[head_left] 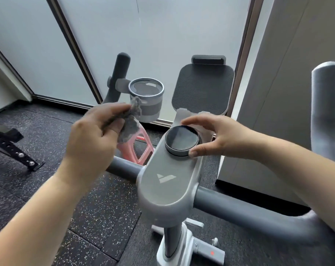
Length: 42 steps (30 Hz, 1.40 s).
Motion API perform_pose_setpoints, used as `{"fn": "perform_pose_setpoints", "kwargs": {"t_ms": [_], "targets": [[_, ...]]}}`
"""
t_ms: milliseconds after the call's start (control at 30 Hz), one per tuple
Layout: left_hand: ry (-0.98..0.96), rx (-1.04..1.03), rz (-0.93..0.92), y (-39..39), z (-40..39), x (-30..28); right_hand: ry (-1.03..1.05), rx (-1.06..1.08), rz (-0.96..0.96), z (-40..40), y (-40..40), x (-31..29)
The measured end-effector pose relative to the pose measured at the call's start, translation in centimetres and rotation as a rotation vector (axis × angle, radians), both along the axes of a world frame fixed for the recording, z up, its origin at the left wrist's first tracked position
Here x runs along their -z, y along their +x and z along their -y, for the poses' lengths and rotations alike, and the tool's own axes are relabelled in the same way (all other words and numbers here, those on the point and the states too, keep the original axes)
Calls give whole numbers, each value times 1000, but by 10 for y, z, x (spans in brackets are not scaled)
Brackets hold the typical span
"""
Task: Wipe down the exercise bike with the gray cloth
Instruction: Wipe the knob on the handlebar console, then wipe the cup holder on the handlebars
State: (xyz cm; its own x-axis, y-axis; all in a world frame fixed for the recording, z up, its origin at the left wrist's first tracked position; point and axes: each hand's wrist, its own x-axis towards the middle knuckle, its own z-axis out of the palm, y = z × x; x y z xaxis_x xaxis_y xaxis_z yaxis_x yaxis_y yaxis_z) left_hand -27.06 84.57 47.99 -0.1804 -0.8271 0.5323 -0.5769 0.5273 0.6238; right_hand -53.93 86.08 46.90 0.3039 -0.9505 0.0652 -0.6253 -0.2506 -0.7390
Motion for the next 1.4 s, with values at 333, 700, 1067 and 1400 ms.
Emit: {"fn": "perform_pose_setpoints", "kwargs": {"t_ms": [333, 700, 1067, 1400], "targets": [[-46, 240, 380, 11, -34, 51, -266, 246, 165, 21, 45, -43], [-50, 117, 385, 82, 37, 34, -232, 295, 218, 83, 89, -31], [-42, 72, 323, 88, 38, 47, -127, 223, -20, 149, 97, -23], [385, -325, 249, 52, 45, 50, -31, 60, -303, 180, 91, -35]]}}
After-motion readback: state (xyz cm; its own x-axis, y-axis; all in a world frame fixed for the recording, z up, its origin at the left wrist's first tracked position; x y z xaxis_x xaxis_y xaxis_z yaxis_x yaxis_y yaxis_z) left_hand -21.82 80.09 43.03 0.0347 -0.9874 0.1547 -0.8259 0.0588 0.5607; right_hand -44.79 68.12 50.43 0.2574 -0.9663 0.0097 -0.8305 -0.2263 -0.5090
